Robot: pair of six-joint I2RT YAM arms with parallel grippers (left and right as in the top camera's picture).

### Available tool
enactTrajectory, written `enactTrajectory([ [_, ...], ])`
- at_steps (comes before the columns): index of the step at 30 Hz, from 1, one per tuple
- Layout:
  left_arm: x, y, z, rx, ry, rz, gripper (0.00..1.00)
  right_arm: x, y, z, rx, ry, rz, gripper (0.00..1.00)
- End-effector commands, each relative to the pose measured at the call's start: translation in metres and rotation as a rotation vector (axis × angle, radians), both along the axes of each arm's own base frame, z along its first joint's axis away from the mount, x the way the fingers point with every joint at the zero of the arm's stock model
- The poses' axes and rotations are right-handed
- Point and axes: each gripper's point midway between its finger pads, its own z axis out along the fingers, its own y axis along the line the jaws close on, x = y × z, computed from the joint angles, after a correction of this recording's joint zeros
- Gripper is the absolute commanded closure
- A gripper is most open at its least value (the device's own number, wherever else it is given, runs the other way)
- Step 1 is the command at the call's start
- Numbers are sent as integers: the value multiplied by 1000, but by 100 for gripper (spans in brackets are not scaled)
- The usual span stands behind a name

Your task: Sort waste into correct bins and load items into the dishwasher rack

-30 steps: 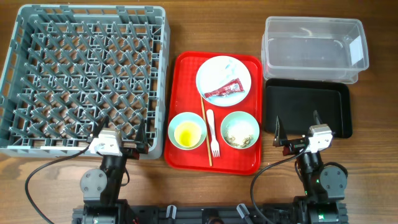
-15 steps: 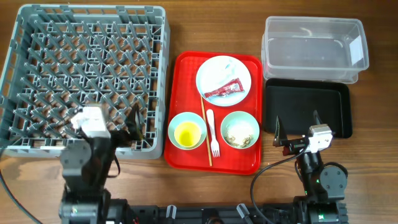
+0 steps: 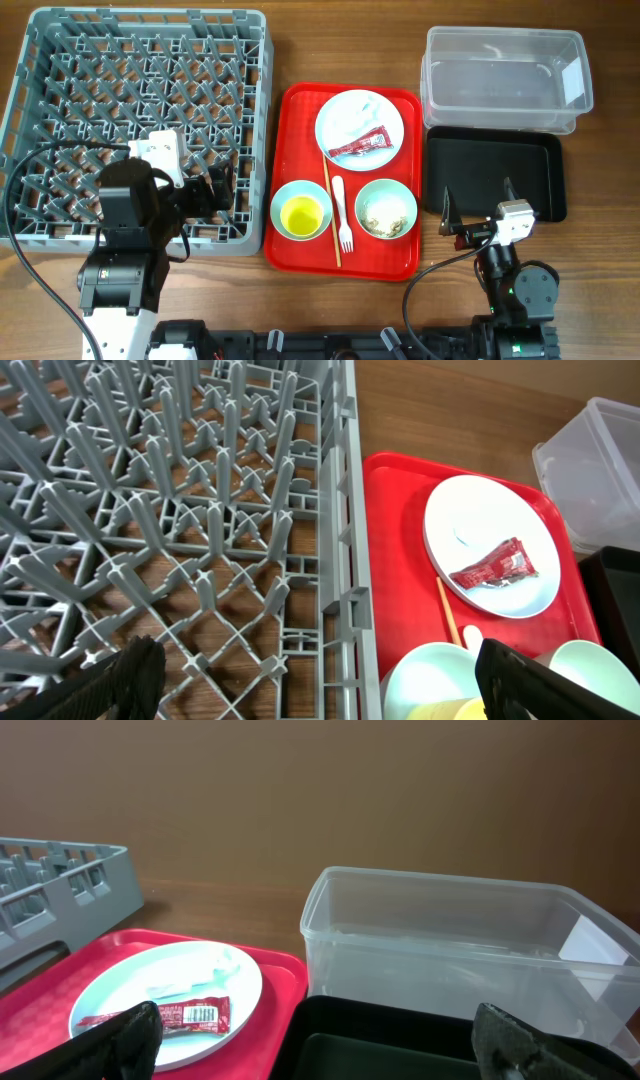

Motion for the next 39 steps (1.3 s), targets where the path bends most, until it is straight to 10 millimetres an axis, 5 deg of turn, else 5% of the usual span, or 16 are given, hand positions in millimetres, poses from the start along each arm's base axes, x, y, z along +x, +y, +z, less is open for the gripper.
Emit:
enactTrajectory([
  [1, 1, -2, 14, -21, -33, -6, 0, 0, 0, 1, 17, 0, -1, 0],
  [12, 1, -1, 14, -18, -34, -3, 0, 9, 0, 28, 83, 119, -6, 0],
  [23, 2, -1, 14, -16, -37, -1, 0, 68, 10, 72, 76, 491, 32, 0],
  [32, 3, -1, 14, -16, -38, -1, 0, 112, 37, 86, -19, 813, 168, 0],
  [39, 4, -1, 14, -16, -38, 0, 0, 129, 77, 95, 125, 779, 350, 0],
])
